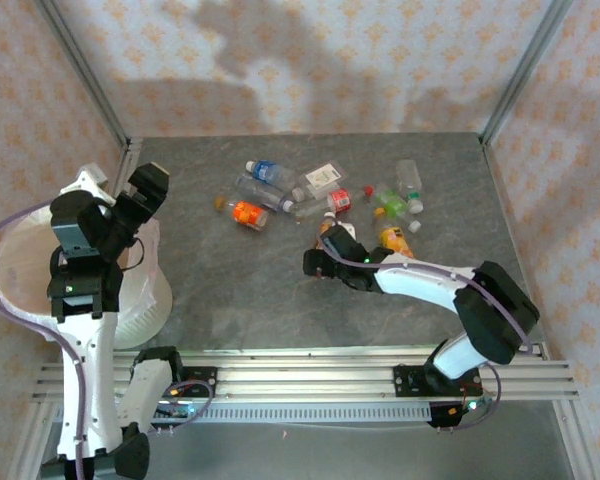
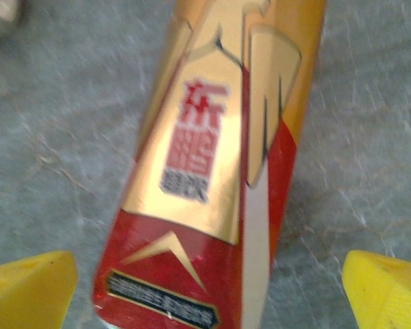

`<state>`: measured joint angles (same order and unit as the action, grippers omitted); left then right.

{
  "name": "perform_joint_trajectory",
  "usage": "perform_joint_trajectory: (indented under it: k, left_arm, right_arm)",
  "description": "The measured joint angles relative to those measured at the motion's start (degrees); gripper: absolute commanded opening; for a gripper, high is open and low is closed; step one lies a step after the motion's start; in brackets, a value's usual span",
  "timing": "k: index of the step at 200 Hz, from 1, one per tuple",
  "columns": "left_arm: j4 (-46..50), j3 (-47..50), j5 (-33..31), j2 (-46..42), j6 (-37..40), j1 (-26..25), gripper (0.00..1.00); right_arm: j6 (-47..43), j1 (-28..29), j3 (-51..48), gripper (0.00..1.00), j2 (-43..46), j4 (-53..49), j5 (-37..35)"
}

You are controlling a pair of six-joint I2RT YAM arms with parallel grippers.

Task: Put the plastic bottles in the bin

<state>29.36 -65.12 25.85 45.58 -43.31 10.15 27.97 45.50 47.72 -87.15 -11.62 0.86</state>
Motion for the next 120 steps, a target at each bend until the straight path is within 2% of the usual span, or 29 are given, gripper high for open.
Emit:
perform_joint_trajectory:
  k: [31,69,86,120]
  left_arm:
    - [-2.6,0.0,-1.3,2.3,0.4,-5.7,1.00]
    - [-3.5,-2.3,-3.4,7.2,2.2,-12.5,1.00]
    - [-4.8,-2.6,-4.1,8.2,2.9,-15.5,1.00]
    - [-6.0,-3.0,-4.9,10.7,3.6,-19.7,1.00]
  right_arm:
    - [-0.8,0.1,0.3,1.00,-2.0,-1.3,-0.2]
    - [-3.2,0.1,2.8,0.94,-6.6,0.0,-1.7]
    - [-4.9,0.1,3.2,0.81,-7.6,0.7,-2.7]
    - [-7.7,0.1,3.4,0.71,-7.9,1.9,-5.0]
